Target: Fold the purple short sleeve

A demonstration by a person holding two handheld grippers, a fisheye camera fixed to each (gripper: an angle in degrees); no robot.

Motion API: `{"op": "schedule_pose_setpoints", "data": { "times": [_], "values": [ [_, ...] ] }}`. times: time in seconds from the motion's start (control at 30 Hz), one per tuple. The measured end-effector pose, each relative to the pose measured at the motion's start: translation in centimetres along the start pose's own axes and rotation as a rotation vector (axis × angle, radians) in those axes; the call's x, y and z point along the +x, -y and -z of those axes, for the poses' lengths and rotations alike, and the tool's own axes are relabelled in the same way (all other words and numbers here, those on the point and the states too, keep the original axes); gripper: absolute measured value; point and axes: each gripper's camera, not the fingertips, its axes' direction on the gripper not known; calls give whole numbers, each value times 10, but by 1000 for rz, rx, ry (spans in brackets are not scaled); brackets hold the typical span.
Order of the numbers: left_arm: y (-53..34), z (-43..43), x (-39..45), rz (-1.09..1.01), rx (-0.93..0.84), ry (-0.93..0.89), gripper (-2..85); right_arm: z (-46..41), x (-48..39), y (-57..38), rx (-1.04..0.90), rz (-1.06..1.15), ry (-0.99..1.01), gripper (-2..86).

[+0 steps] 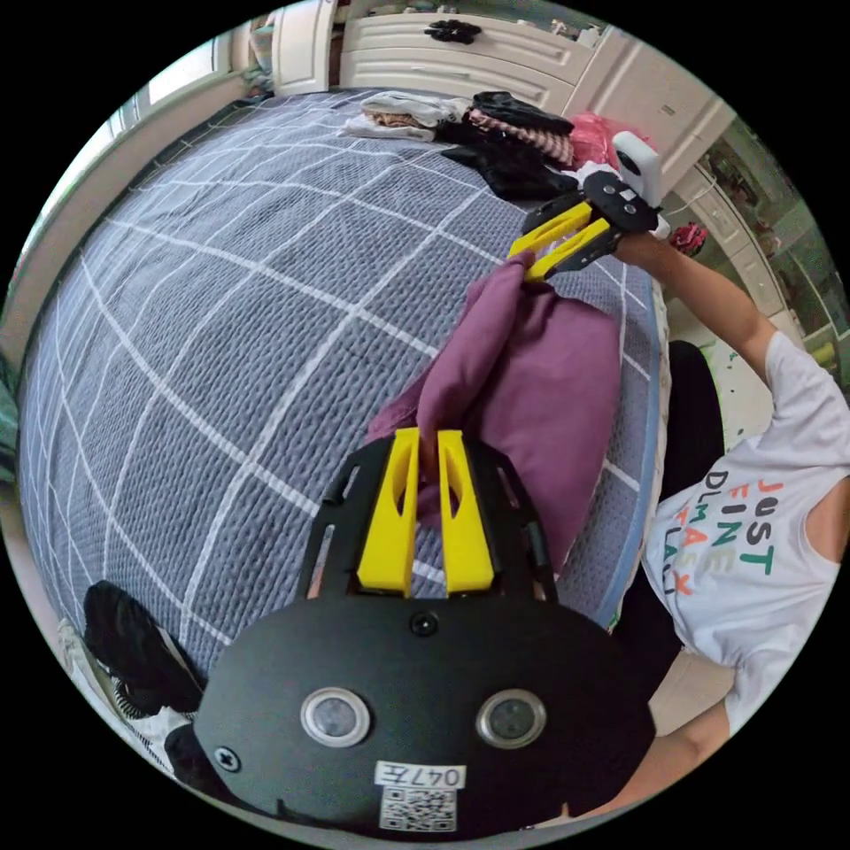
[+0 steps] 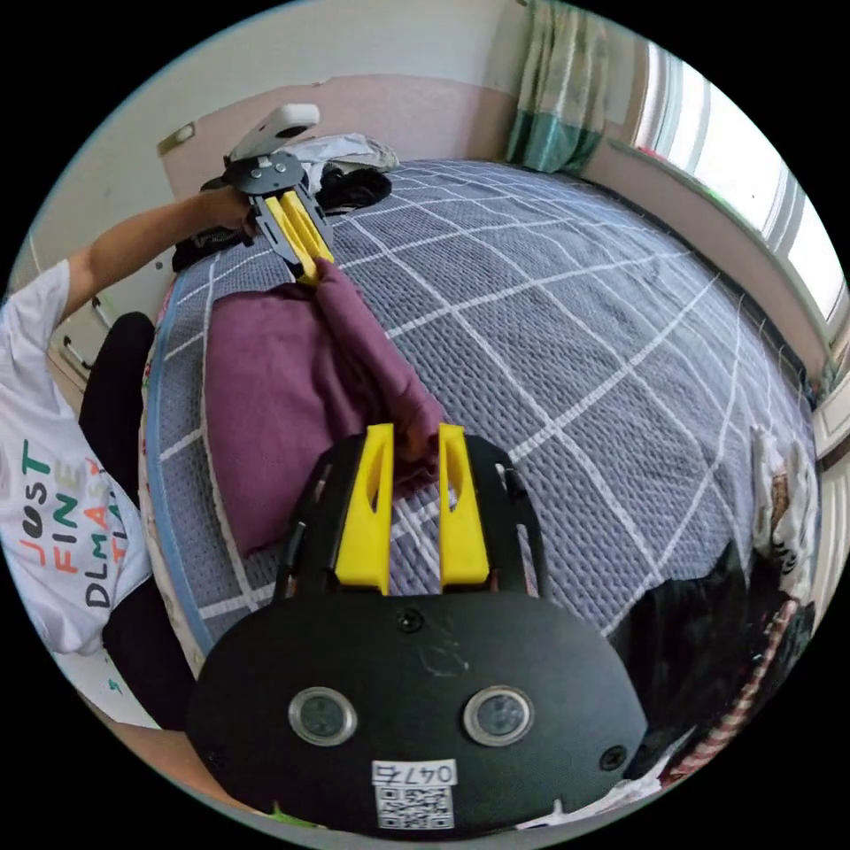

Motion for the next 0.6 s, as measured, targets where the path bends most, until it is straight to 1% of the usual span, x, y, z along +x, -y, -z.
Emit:
{"op": "schedule_pose_setpoints", "data": {
  "times": [0.07, 0.1, 0.17, 0.23, 0.3, 0.33, 0.37, 0.4, 0.43, 0.5, 0.53, 0.57, 0.6],
  "values": [
    [-14, 7, -15, 33, 57, -44, 75, -3, 17, -12, 32, -71, 79, 89],
    [-26, 19, -26, 73, 115, -65, 96, 0, 22, -16, 51, -91, 86, 87],
    [-48, 45, -42, 152, 202, -65, 112, 29, 38, -34, 171, -179, 62, 65],
    [-68, 77, -41, 188, 302, 0, 110, 55, 37, -43, 248, -191, 12, 38],
    [-77, 104, -10, 108, 386, 76, 86, 69, 19, -42, 285, -119, -30, 21],
    [-74, 105, 1, 71, 382, 84, 76, 68, 4, -36, 263, -47, -44, 15],
    [-64, 98, 22, -6, 340, 102, 58, 60, -12, -27, 226, 24, -53, 13],
    [-51, 83, 42, -71, 280, 133, 35, 54, -19, -22, 209, 50, -56, 13],
    [-44, 73, 50, -92, 251, 155, 23, 41, -29, -15, 184, 87, -59, 12],
    [-27, 28, 65, -82, 163, 249, 3, 21, -34, -7, 143, 92, -58, 11],
    [-24, 16, 63, -66, 129, 261, 1, 9, -31, -5, 114, 63, -62, 10],
    [-22, -9, 56, -15, 35, 302, -2, -3, -25, -7, 68, 19, -86, 11],
    [-26, -25, 49, 16, 11, 302, -4, -9, -21, -9, 45, -5, -83, 11]
  ]
}}
